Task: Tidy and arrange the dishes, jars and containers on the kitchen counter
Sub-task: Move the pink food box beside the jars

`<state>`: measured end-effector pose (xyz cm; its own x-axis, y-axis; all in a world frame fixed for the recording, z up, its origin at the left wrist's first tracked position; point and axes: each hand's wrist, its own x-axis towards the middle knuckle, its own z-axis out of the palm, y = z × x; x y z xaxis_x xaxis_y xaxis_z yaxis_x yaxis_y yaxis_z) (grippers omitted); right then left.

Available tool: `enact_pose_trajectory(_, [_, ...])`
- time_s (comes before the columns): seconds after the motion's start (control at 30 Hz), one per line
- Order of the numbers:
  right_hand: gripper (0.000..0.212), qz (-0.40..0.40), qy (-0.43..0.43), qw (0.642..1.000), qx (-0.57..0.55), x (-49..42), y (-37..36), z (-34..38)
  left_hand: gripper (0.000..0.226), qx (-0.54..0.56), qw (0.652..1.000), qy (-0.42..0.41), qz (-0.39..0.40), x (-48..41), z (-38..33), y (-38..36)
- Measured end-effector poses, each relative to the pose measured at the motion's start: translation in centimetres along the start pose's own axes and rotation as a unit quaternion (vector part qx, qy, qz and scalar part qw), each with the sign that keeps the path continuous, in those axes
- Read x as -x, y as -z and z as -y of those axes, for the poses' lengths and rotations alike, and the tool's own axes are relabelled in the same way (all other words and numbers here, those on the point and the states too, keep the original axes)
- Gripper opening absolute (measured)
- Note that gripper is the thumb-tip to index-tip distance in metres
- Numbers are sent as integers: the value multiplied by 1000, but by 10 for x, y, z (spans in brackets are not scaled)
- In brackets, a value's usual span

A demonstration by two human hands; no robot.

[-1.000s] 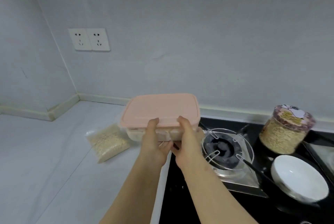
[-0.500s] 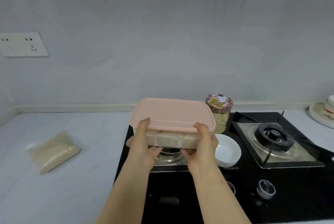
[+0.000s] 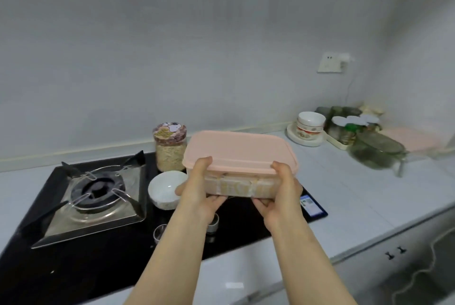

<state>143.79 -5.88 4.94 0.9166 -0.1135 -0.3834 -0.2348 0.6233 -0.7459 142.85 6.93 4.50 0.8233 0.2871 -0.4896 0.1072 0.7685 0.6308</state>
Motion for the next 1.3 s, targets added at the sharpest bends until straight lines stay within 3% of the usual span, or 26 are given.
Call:
enact_pose_trajectory(0.3, [58, -81, 28, 996, -40, -46, 88, 74, 62, -56, 995, 65, 54, -12, 86, -99])
enact_pose_trajectory(0.57, [51, -128, 48, 989, -54, -119, 104, 119, 57, -63, 987, 118, 88, -76, 124, -175])
enact_pose_trajectory(0.73, [53, -136, 75, 987, -52, -175, 99, 160, 67, -66, 985, 122, 104, -120, 132, -231])
enact_pose_trajectory(1.03, [50, -139, 72, 986, -54, -247, 109, 203, 63, -84, 981, 130, 116, -164, 150, -293])
enact_pose_trajectory(1.3, [47, -115, 54, 991, -48, -310, 157, 271, 59, -81, 988, 86, 100, -167, 205, -372])
